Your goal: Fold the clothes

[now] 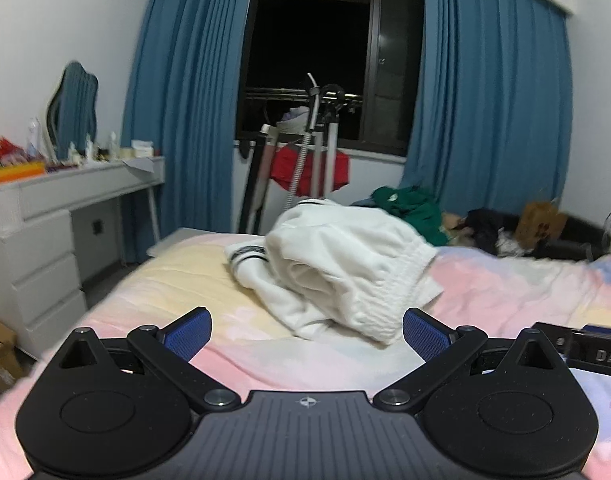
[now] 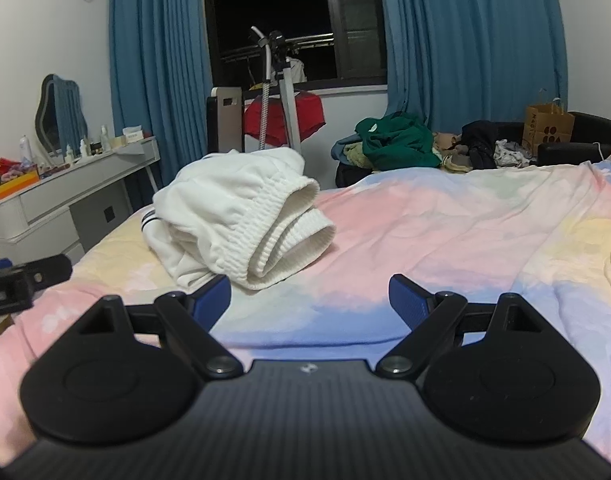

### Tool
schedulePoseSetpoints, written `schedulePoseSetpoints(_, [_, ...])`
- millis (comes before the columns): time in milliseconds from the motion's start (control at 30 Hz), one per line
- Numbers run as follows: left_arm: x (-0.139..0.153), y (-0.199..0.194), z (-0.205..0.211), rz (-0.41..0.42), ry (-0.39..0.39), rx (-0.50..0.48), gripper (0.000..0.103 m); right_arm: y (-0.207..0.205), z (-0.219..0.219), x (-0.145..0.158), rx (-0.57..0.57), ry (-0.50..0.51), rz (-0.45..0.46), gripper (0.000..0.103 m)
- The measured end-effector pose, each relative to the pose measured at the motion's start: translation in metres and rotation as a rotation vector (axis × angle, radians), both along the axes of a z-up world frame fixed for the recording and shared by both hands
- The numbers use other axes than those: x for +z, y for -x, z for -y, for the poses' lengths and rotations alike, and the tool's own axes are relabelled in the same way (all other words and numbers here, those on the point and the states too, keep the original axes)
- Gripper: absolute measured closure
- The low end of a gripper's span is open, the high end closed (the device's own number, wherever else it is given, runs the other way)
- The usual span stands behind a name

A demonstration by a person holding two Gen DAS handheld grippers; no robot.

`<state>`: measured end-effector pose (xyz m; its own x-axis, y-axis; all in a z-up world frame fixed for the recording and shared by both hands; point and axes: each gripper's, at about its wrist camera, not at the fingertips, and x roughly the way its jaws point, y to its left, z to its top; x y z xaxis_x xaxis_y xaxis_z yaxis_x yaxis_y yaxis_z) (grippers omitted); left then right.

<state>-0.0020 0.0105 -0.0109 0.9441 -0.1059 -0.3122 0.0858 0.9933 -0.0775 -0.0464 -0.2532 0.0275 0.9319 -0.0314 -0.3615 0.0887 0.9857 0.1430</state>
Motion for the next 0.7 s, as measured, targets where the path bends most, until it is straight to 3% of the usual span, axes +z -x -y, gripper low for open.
schedulePoseSetpoints(67, [-0.001, 0.001, 0.000, -0.002, 0.025, -0.029, 0.001, 0.001, 0.006, 0.001, -0.012, -0.021, 0.003, 0.016])
schedulePoseSetpoints(333, [-0.013, 0.004, 0.018, 0.046, -0.086, -0.064, 0.002, 0.004, 0.019, 0.004, -0.055, -0.047, -0.003, 0.016])
schedulePoseSetpoints(433, [-0.021, -0.002, 0.021, 0.023, -0.109, -0.066, 0.001, 0.008, 0.025, 0.003, -0.075, -0.068, -0.026, 0.016])
schedulePoseSetpoints(567, [-0.027, -0.031, 0.030, -0.056, -0.087, -0.024, 0.001, 0.012, 0.032, 0.006, -0.085, -0.075, -0.026, 0.016])
schedulePoseSetpoints(700, [-0.025, -0.080, 0.059, -0.059, -0.144, -0.054, 0.001, 0.005, 0.039, 0.000, -0.107, -0.082, -0.042, 0.016])
